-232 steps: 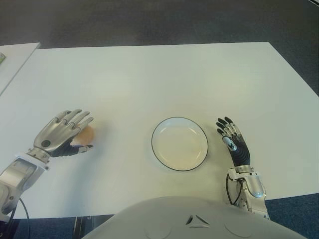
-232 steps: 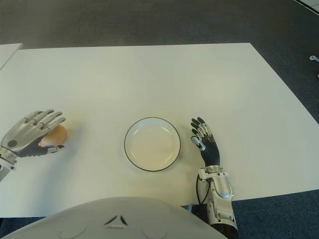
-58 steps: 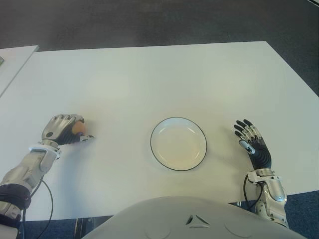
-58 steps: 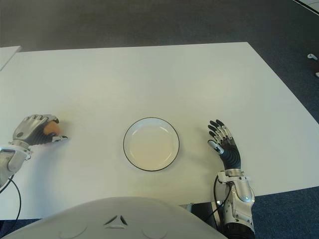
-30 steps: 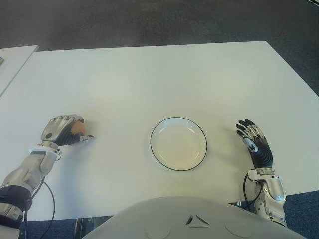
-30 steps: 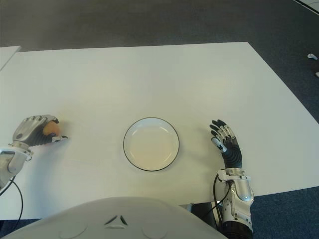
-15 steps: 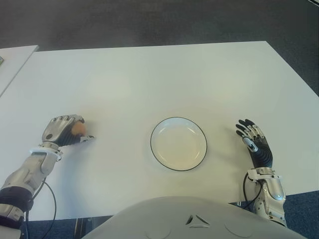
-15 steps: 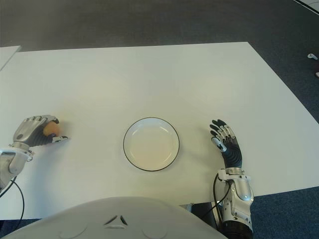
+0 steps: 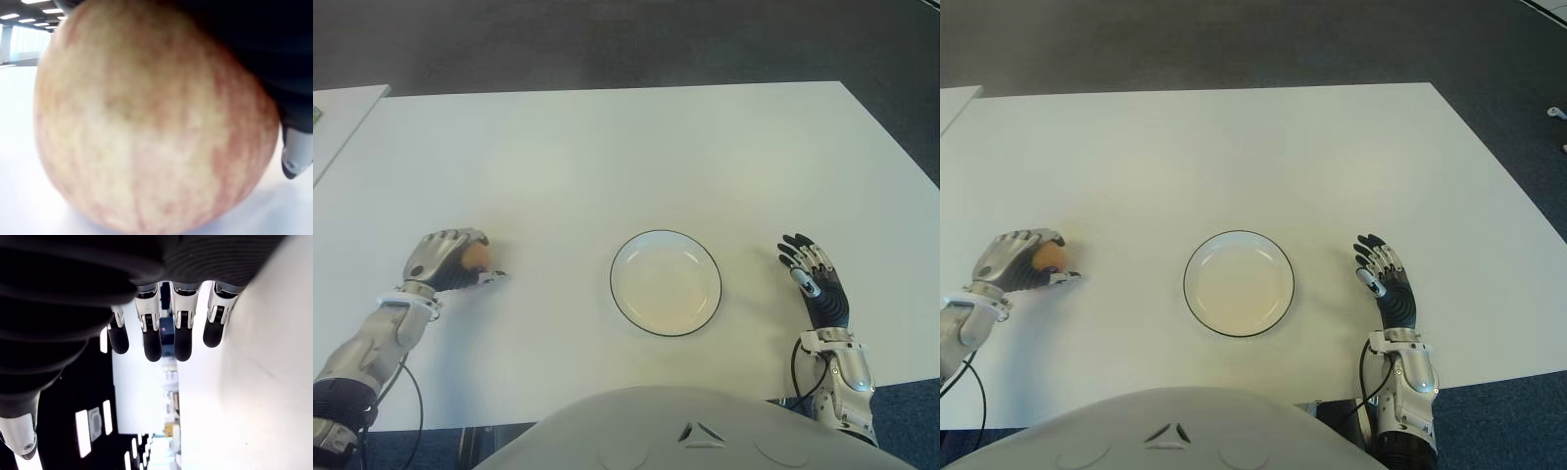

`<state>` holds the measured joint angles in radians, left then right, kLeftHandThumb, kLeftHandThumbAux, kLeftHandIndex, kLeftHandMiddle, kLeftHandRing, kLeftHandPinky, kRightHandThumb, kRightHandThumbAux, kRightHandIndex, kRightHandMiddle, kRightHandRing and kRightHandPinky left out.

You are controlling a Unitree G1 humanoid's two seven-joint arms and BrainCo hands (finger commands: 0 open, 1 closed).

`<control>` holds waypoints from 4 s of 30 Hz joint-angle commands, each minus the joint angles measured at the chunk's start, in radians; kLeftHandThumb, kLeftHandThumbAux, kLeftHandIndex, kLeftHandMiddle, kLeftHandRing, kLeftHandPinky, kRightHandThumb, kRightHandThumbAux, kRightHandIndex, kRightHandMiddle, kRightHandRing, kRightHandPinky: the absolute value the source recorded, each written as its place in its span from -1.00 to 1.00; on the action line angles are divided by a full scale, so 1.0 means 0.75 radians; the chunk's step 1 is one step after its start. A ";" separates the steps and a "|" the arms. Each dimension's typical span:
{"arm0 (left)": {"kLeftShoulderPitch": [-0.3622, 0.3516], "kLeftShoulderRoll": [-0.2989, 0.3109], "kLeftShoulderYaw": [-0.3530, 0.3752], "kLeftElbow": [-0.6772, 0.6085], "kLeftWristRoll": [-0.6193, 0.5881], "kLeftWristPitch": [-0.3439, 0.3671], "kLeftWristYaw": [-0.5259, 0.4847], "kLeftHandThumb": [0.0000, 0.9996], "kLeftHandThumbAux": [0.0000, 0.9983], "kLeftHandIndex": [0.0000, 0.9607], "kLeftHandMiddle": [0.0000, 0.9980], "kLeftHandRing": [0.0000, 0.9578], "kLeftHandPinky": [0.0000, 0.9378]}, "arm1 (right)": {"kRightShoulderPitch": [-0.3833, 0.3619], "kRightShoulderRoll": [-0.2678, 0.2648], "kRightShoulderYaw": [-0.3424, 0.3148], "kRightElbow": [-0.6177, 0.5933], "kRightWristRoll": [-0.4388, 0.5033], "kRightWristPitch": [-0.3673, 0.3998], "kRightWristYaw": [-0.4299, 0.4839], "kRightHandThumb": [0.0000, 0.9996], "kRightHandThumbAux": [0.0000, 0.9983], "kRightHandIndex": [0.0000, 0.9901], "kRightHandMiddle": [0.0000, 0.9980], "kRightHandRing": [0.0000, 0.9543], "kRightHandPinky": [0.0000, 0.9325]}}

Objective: Put the apples into the plate.

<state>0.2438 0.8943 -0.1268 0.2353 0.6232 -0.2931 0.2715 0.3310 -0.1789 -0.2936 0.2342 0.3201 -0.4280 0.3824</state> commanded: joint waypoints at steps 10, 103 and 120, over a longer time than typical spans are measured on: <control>0.100 0.023 0.231 -0.495 -0.013 0.034 -0.230 0.70 0.34 -0.18 0.07 0.74 0.68 | 0.015 0.012 0.024 0.074 -0.052 0.032 -0.021 -0.45 0.13 -0.72 -0.64 -0.72 -0.74; -0.527 -0.807 -0.547 -0.698 0.514 0.192 -0.802 0.71 0.34 -0.16 0.08 0.70 0.68 | 0.113 0.166 0.179 0.007 -0.092 -0.017 -0.123 -0.31 0.12 -0.72 -0.59 -0.69 -0.75; -0.460 -0.804 -0.582 -0.561 0.507 0.163 -0.681 0.70 0.34 -0.17 0.08 0.71 0.67 | 0.117 0.172 0.187 0.000 -0.125 -0.018 -0.156 -0.34 0.09 -0.67 -0.56 -0.69 -0.71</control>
<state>-0.1188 0.2914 -0.5521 -0.2191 1.0023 -0.1708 -0.2665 0.3704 -0.0796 -0.1726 0.1667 0.2358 -0.4885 0.2722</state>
